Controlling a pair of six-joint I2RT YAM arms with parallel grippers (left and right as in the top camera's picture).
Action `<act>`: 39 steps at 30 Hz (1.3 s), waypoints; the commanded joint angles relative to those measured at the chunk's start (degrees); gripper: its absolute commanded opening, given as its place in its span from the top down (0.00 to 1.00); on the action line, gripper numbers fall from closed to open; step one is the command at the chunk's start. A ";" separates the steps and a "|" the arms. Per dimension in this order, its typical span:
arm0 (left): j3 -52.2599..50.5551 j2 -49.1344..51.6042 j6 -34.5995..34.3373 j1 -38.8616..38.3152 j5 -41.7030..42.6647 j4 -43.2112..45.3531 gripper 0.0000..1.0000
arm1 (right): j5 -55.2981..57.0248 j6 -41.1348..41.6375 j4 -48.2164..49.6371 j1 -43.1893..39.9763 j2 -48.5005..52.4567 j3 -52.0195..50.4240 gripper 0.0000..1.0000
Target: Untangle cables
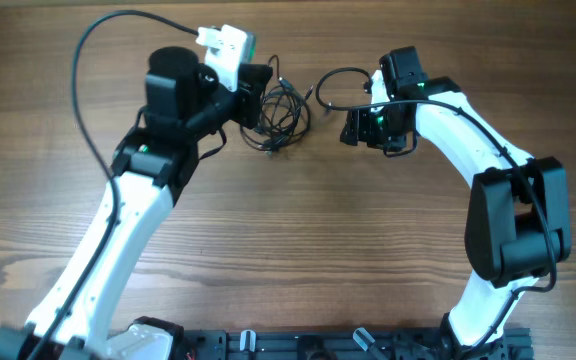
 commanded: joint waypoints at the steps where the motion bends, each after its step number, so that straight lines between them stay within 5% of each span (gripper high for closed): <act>1: 0.13 -8.70 -3.37 0.31 -5.11 0.15 0.96 | -5.40 -2.78 0.83 -0.04 -1.09 -0.11 0.33; 5: 0.13 -15.13 -3.37 0.33 -17.35 -6.38 0.96 | -20.04 -14.08 3.76 -0.04 -1.09 -0.11 0.34; 7: 0.13 -16.09 -3.37 0.33 -27.10 -10.10 0.96 | -37.03 -25.68 3.52 0.09 -1.09 -0.11 0.33; 12: 0.11 -15.98 -3.39 0.35 -25.79 -10.27 0.96 | -41.77 -28.17 6.05 4.02 -1.07 -0.11 0.27; 20: 0.11 -15.98 -3.61 0.35 -25.77 -11.98 0.96 | -14.32 -0.90 19.63 13.14 -0.92 -0.11 0.45; 39: 0.11 -15.98 -3.58 0.35 -25.77 -13.03 0.96 | -12.11 6.67 29.07 19.91 7.87 -0.11 0.39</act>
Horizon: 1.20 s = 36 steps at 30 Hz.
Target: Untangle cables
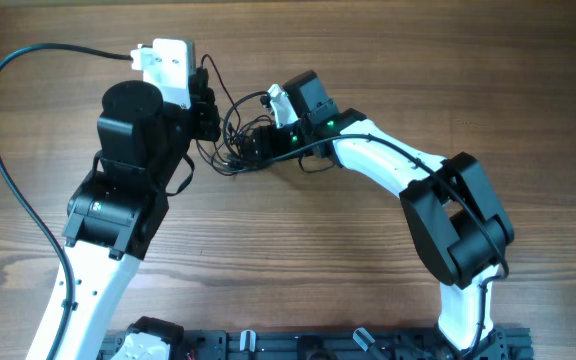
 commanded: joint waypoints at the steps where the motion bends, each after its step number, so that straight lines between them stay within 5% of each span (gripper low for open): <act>1: 0.11 -0.42 -0.98 0.24 -0.72 0.13 0.96 | 1.03 1.38 2.14 0.17 1.99 0.07 0.40; 5: 0.11 -0.42 -0.96 0.24 -0.72 -0.50 0.96 | 0.94 2.40 5.46 0.17 4.28 0.07 0.50; 6: 0.11 -0.42 -0.96 0.26 -0.72 -0.52 0.96 | 0.98 2.78 5.46 0.17 4.48 0.07 0.62; 7: 0.11 -0.42 -0.96 0.26 -0.74 -0.52 0.96 | 1.03 2.78 5.44 0.17 4.48 0.07 0.88; 8: 0.11 -0.42 -0.96 0.26 -0.74 -0.68 0.96 | 1.84 3.65 5.40 0.02 4.48 0.07 0.96; 12: 0.11 -0.17 -0.92 0.26 -0.79 -1.75 0.96 | 4.50 6.80 2.49 -3.93 3.39 0.13 0.96; 23: 0.09 7.21 -0.70 7.41 -0.96 -3.58 0.96 | 12.63 -0.24 -24.46 -37.94 -12.11 0.20 0.96; 29: 0.04 7.21 -0.76 17.09 4.31 -6.01 0.96 | 11.34 -5.16 -27.28 -40.09 -12.13 0.22 0.96; 30: 0.04 7.21 -0.76 17.18 5.66 -5.97 0.91 | 10.01 -5.16 -27.04 -39.54 -12.13 0.22 0.96; 31: 0.04 7.21 -0.79 17.16 6.97 -5.99 0.66 | 8.57 -5.14 -26.69 -39.01 -12.13 0.22 0.96; 36: 0.04 9.75 -0.74 16.20 17.33 -5.99 0.35 | 4.81 -5.16 -25.99 -34.18 -12.15 0.66 0.96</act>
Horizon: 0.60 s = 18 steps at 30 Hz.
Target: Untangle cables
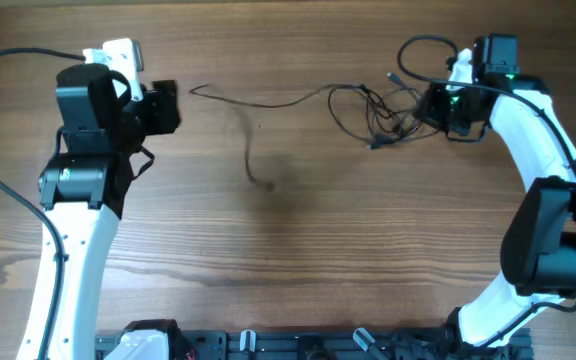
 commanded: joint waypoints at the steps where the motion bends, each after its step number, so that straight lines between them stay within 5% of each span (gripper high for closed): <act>1: 0.04 3.10 0.22 -0.72 10.12 0.13 0.33 | -4.61 -0.96 0.28 3.93 -0.98 1.40 0.96; 8: 0.04 12.90 0.42 -9.25 18.25 3.26 0.20 | -7.23 -0.92 -2.89 12.09 -10.25 8.24 0.96; 18: 0.04 26.56 0.20 -18.95 34.10 23.69 0.21 | -13.27 -1.22 -8.68 12.11 -23.23 8.22 0.96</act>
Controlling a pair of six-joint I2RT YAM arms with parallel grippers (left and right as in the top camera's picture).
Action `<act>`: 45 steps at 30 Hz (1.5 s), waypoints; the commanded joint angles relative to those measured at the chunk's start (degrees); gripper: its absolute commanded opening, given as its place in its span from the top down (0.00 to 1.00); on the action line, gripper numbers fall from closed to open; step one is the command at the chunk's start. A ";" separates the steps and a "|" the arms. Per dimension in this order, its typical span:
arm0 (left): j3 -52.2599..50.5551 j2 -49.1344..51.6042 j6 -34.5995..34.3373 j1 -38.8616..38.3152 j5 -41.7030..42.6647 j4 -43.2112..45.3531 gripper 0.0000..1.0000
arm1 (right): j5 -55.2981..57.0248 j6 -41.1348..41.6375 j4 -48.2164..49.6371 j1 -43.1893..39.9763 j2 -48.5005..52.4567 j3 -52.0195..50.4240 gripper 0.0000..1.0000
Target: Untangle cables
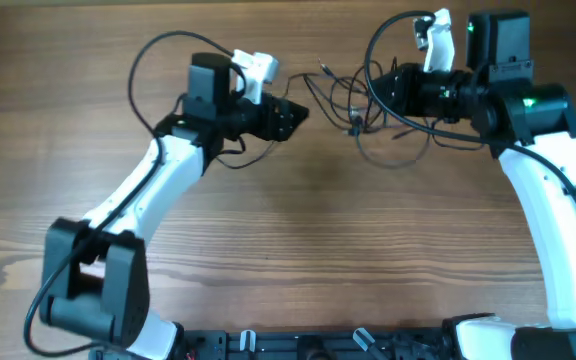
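A tangle of thin black cables (356, 108) lies at the back middle of the wooden table, and one loop (398, 155) of it sags toward the front. From the right, my right gripper (388, 92) reaches into the tangle's right side and looks shut on its strands. My left gripper (296, 114) points right, a short way left of the tangle. Its fingers look apart with nothing between them. A loose cable end (324, 71) lies just beyond it.
The left arm's own thick black cable (153, 60) arches over the back left of the table. The right arm's cable (393, 30) loops above its wrist. The arm bases and a black rail (298, 345) line the front edge.
My left gripper was at the far left and is now near the middle, beside the tangle. My right gripper and the tangle have moved a little left. The long strand stretched across the table is gathered in again.
Both grippers first stood on either side of a compact tangle at the back middle. Then both were in it, further left. After that they were far apart, one strand drawn out leftward and the tangle at the right gripper. Now the left is back beside the tangle.
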 commanded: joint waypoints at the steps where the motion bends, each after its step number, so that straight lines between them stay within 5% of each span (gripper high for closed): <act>1: 0.22 0.61 0.09 -1.77 11.50 7.28 0.20 | -1.49 -1.18 -0.94 -0.02 -1.11 0.98 0.96; 10: 0.22 0.61 0.11 -1.92 17.31 11.23 0.17 | -1.40 -0.90 -1.22 0.26 -1.11 0.98 0.96; 25: 0.22 3.41 0.11 -2.82 14.08 14.19 0.18 | -4.39 0.37 -0.66 2.67 -1.11 0.98 0.96; 30: 0.20 3.43 0.11 -5.97 8.37 14.75 0.26 | -5.44 0.35 -0.07 2.67 -1.16 0.98 0.96; 32: 0.20 3.43 0.09 -6.21 7.85 15.54 0.41 | -5.44 0.37 -0.07 2.67 -1.16 0.98 0.96; 34: 0.20 3.43 0.07 -5.97 6.25 15.91 0.94 | -5.42 0.33 -0.07 2.67 -1.16 0.98 0.96; 38: 0.22 3.41 -1.86 -2.82 1.99 13.88 0.96 | -2.89 0.39 -0.13 2.64 -1.16 0.98 0.96; 45: 0.22 3.39 -1.81 10.49 2.95 3.82 0.96 | 28.44 5.90 -7.67 2.58 -1.14 0.81 0.96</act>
